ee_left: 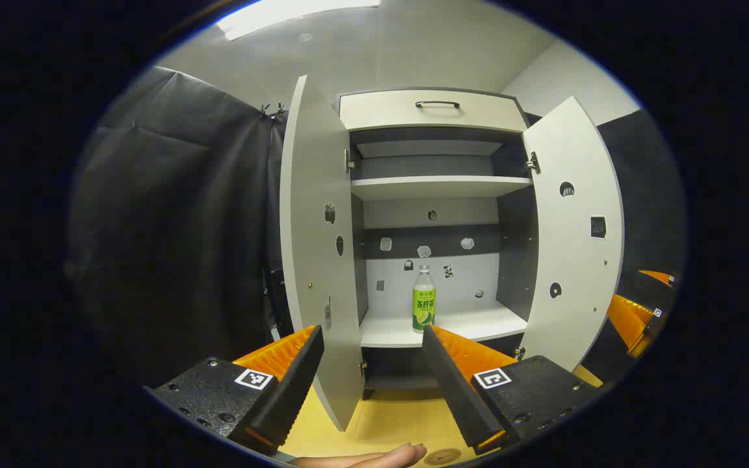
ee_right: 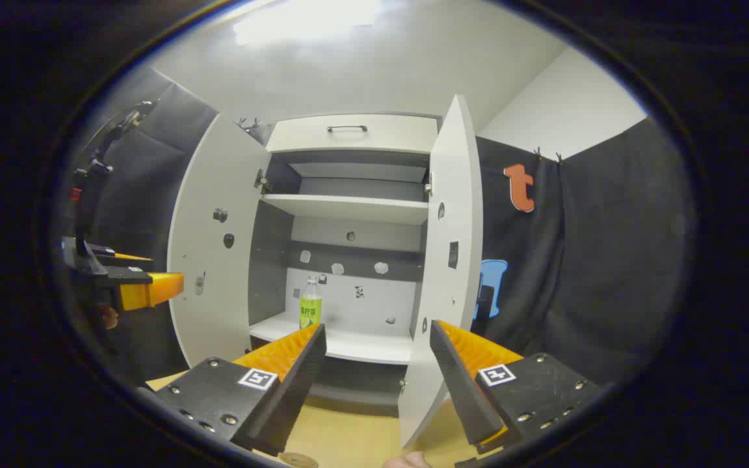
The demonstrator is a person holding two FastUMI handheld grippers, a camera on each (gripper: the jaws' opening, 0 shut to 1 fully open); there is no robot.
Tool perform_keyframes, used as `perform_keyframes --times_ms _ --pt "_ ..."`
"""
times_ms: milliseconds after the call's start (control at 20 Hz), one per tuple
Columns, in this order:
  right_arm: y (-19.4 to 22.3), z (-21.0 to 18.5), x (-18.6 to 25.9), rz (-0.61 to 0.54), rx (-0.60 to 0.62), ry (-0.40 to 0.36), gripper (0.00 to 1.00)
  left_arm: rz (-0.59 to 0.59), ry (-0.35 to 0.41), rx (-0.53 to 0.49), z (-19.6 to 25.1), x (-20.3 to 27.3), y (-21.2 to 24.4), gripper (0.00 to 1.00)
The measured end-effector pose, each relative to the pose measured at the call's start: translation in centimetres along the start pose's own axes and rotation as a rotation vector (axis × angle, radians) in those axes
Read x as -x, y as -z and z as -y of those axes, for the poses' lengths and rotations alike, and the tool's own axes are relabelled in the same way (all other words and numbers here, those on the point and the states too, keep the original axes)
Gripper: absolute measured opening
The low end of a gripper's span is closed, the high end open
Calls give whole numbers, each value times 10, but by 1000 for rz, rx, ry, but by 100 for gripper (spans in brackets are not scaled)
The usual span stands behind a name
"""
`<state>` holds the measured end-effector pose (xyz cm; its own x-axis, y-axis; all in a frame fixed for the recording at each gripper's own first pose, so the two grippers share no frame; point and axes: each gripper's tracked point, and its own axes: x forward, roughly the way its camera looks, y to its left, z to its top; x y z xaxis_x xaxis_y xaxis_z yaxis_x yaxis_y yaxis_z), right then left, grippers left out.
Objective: Grasp the bottle in the cabinet with the left hand and place it on the coaster, then close the right door with the right hand and the left door with the left hand.
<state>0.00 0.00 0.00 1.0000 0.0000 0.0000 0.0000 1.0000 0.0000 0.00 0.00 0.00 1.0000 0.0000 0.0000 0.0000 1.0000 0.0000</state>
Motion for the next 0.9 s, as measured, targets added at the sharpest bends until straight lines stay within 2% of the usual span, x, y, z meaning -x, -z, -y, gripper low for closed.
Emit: perform_keyframes --times_ms 200,350,550,900 --pt "-2 -7 -4 2 -22 -15 97 3 22 -32 4 -9 1 96" --pt "-3 -16 -16 -21 -59 -19 94 8 67 -11 13 -20 -1 96" --pt "-1 -22 -36 -49 -81 -10 96 12 93 19 12 -39 -4 95" --pt "20 -26 -72 -91 -52 19 96 34 117 -19 19 -82 5 95"
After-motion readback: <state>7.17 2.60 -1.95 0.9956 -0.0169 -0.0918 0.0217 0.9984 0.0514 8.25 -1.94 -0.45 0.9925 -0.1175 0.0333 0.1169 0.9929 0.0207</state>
